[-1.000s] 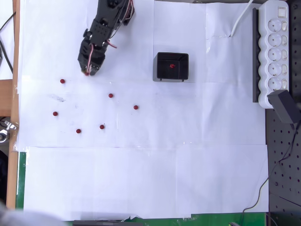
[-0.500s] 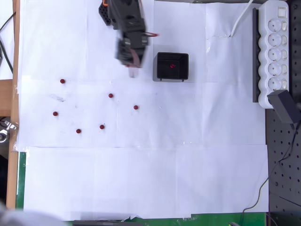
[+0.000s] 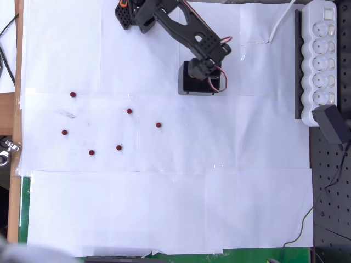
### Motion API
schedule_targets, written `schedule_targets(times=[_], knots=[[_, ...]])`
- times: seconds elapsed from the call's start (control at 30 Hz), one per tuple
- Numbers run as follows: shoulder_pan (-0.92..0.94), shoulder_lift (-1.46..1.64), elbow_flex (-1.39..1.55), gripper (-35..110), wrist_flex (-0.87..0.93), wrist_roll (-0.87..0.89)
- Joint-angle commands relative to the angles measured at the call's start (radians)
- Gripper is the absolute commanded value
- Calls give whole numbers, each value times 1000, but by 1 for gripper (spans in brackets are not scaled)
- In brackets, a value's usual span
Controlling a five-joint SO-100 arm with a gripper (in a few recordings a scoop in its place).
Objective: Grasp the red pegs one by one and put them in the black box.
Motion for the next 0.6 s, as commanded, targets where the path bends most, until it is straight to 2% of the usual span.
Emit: schedule_targets(times=[0.0, 0.37, 0.57], knots=[[-2, -5, 72, 7, 2, -23], [86, -190, 91, 14, 78, 21], [290, -471, 77, 14, 71, 140]])
